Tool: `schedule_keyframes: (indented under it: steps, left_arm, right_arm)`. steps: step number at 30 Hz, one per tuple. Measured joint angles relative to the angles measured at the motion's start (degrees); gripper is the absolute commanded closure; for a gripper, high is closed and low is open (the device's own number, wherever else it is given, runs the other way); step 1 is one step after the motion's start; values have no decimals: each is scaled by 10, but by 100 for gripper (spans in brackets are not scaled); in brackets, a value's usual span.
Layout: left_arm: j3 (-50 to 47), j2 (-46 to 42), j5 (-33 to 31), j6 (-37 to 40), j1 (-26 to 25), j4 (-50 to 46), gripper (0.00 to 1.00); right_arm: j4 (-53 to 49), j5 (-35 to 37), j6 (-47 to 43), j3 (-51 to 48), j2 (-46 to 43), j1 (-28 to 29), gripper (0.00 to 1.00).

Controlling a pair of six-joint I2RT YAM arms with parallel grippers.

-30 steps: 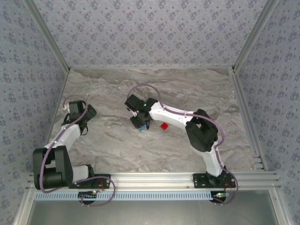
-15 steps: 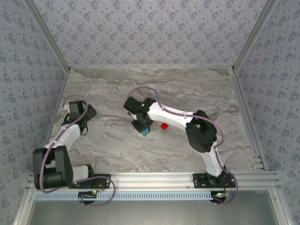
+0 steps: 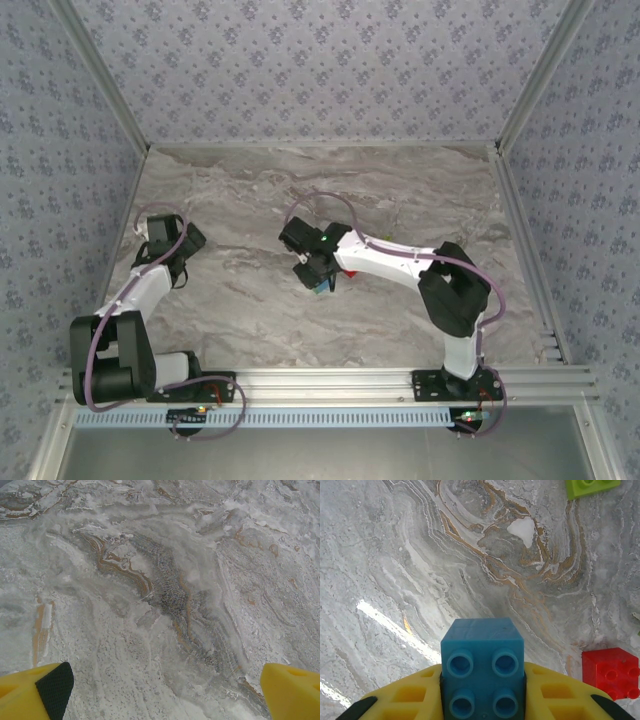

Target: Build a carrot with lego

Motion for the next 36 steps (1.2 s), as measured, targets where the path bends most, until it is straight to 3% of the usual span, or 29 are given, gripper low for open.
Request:
schedule_keyframes:
  steps: [10, 19, 29, 36]
  left_arm:
    - [0, 0, 0, 0, 0, 0, 2]
    - [0, 0, 0, 0, 0, 0, 3]
    - [0, 0, 0, 0, 0, 0, 3]
    - [0, 0, 0, 0, 0, 0, 3]
  right_arm:
    - [30, 0, 7, -19, -7, 0, 56]
    - [32, -3, 8, -23, -19, -4, 30]
    - [20, 4, -4, -24, -128, -35, 26]
    - [24, 4, -17, -100, -195, -134, 26]
